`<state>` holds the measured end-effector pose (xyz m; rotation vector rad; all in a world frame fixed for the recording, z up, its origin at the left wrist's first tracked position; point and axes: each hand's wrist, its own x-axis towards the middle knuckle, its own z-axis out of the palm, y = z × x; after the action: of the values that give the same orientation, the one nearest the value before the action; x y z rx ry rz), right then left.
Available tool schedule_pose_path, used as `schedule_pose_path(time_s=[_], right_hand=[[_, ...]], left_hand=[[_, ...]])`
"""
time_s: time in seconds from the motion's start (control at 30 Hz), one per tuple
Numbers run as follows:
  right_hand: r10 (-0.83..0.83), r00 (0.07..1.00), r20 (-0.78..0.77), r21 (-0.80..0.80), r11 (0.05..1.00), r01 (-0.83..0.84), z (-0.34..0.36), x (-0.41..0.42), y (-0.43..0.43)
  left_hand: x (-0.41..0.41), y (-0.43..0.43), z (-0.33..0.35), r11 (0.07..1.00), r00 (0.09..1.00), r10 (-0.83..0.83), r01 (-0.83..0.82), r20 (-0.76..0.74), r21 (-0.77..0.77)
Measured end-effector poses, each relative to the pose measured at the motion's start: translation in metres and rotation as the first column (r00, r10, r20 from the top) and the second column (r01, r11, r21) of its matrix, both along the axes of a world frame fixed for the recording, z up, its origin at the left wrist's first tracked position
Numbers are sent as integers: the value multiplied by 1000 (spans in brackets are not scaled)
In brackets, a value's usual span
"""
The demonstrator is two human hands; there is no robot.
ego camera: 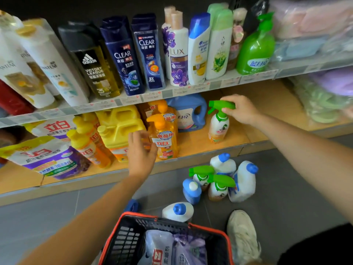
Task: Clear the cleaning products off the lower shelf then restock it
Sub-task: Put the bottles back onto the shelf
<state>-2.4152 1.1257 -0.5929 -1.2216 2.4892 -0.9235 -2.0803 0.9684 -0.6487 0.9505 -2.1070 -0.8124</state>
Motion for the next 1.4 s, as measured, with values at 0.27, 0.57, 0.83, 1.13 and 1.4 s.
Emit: schedule_pose_path(time_s=[0.27,0.57,0.83,1.13,1.4], right_hand=[[-342,682,646,-17,887,461,-94,24,4],[-364,795,485,-105,879,466,-134,-6,-31],[-214,824,524,137,977,166,-101,-14,-1],[86,996,26,688,721,-80,-86,49,124],[-84,995,-47,553,828,96,-98,33,162]], left_hand=[[-45,39,-62,825,969,185,-242,161,510],[-59,22,-95,731,919,374,-374,123,571],[-84,80,-87,805,983,-133,32,128,592],[-168,96,-74,758,478,-612,581,630,295],[-174,104,-64,762,604,-633,597,483,253]])
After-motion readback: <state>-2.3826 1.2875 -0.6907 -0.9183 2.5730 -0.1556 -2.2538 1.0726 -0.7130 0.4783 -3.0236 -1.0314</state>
